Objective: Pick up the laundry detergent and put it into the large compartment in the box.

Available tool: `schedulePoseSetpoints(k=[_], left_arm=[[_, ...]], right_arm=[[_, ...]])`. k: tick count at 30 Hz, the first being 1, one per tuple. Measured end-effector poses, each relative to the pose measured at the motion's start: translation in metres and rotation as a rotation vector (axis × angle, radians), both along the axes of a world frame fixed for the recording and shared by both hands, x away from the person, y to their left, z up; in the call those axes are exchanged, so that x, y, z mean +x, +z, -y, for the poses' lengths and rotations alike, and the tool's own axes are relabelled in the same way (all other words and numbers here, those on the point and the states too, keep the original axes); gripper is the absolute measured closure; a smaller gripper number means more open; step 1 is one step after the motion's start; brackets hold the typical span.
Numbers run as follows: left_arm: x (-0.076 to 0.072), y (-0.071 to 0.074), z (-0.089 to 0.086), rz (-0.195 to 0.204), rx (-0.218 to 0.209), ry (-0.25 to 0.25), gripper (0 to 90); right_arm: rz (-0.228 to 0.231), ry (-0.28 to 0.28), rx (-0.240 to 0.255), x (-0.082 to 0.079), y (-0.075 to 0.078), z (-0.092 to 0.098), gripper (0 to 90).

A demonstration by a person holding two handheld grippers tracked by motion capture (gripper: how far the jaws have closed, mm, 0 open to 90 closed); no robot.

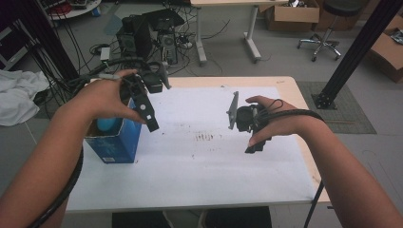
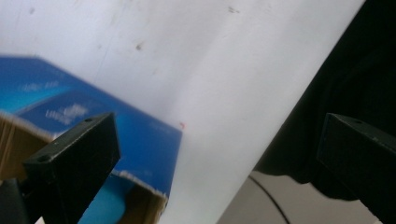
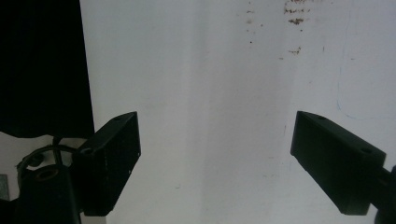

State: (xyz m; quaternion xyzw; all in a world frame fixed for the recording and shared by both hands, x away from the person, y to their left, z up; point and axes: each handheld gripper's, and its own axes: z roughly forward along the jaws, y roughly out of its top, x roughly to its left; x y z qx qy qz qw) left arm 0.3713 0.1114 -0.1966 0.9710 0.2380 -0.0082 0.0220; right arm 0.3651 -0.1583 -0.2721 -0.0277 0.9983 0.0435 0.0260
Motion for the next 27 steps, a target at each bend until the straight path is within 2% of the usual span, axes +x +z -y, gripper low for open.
schedulePoseSetpoints(k=[3, 6, 8, 10, 11, 12, 13, 15, 18, 20, 27], left_arm=[[-0.006, -0.006, 0.014, -0.007, 0.026, -0.100, 0.1], [-0.011, -0.009, 0.026, 0.000, 0.021, -0.188, 0.1], [-0.015, -0.011, 0.033, -0.019, 0.018, -0.241, 0.1], [-0.018, -0.012, 0.039, -0.007, 0.019, -0.300, 0.1], [-0.020, -0.013, 0.041, -0.028, -0.003, -0.327, 0.1], [-0.021, -0.014, 0.044, -0.030, -0.001, -0.349, 0.1], [-0.023, -0.015, 0.045, -0.025, 0.004, -0.363, 0.1], [-0.025, -0.017, 0.049, -0.049, 0.001, -0.400, 0.1], [-0.028, -0.019, 0.054, -0.050, 0.009, -0.434, 0.0], [-0.030, -0.019, 0.057, -0.049, -0.002, -0.457, 0.1], [-0.034, -0.015, 0.065, -0.035, -0.003, -0.497, 0.1]], right_arm=[[-0.004, 0.003, -0.006, 0.000, 0.000, -0.001, 15.9], [-0.005, 0.000, -0.013, 0.000, 0.001, -0.002, 15.9], [-0.008, 0.000, -0.014, 0.001, 0.002, -0.002, 15.9], [-0.004, 0.006, -0.014, 0.001, 0.003, -0.002, 15.9], [-0.006, 0.000, -0.018, 0.001, 0.003, -0.002, 15.9], [-0.008, 0.005, -0.018, 0.001, 0.004, -0.003, 15.9], [-0.010, 0.000, -0.021, 0.001, 0.004, -0.003, 15.9], [-0.012, 0.004, -0.018, 0.001, 0.005, -0.003, 15.9], [-0.017, 0.005, -0.025, 0.001, 0.005, -0.004, 15.9], [-0.018, 0.014, -0.031, 0.001, 0.006, -0.005, 15.9], [-0.007, 0.015, -0.027, 0.001, 0.012, -0.006, 15.8]])
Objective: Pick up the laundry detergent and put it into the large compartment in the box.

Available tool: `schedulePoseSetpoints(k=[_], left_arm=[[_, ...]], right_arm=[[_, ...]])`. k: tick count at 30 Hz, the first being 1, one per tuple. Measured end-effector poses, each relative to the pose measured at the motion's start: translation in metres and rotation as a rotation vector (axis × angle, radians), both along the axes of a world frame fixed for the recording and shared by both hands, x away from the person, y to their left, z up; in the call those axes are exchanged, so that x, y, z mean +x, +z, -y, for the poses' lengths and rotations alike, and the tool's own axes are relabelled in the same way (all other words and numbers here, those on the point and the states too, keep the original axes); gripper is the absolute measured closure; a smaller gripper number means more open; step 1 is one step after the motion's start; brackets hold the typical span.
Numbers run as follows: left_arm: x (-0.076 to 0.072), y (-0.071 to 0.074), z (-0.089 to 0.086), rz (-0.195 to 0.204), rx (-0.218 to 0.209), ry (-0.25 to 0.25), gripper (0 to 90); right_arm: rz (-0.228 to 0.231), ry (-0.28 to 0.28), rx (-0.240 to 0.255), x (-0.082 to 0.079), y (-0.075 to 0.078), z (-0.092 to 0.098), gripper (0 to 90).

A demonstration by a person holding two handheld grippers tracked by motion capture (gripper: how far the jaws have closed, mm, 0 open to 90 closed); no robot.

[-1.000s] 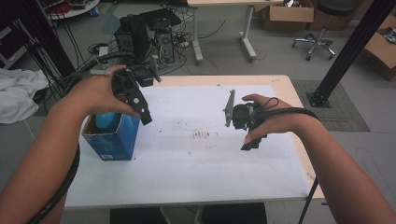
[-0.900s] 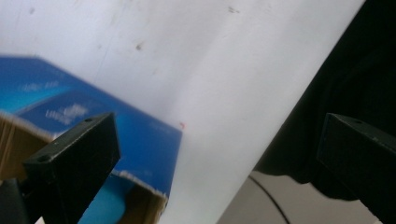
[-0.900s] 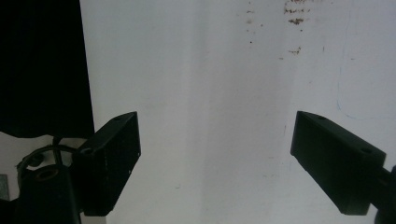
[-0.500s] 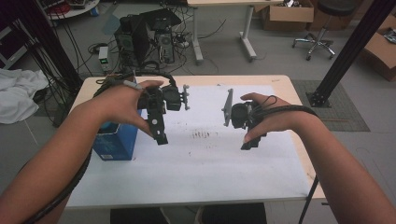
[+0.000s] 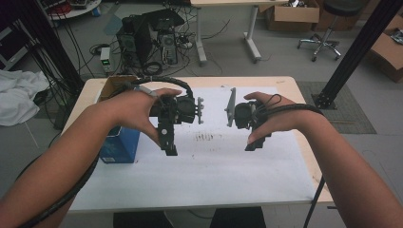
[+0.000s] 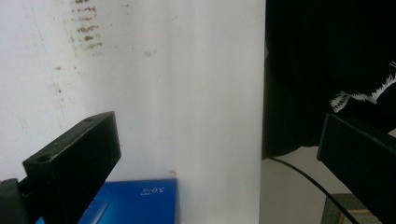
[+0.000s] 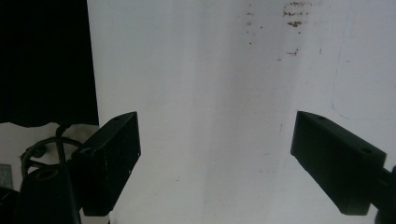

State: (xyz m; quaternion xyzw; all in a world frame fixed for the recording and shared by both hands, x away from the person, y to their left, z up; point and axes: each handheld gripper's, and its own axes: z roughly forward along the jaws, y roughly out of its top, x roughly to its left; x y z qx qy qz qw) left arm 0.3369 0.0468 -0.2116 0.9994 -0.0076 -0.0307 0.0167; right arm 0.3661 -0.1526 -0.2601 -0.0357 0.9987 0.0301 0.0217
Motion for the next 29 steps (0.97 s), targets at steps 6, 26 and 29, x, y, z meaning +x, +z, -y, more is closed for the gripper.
schedulePoseSetpoints(k=[6, 26, 29], left_arm=[[0.002, 0.003, -0.001, 0.010, -0.016, -0.005, 0.1], [0.016, -0.002, -0.001, -0.004, -0.024, 0.003, 0.1], [0.017, -0.003, -0.002, -0.006, -0.023, 0.008, 0.1]], right_arm=[[-0.007, -0.001, -0.009, 0.003, -0.001, -0.001, 15.9], [-0.004, 0.008, -0.001, 0.011, 0.000, -0.003, 15.9], [-0.002, 0.009, -0.002, 0.011, 0.000, -0.003, 15.9]])
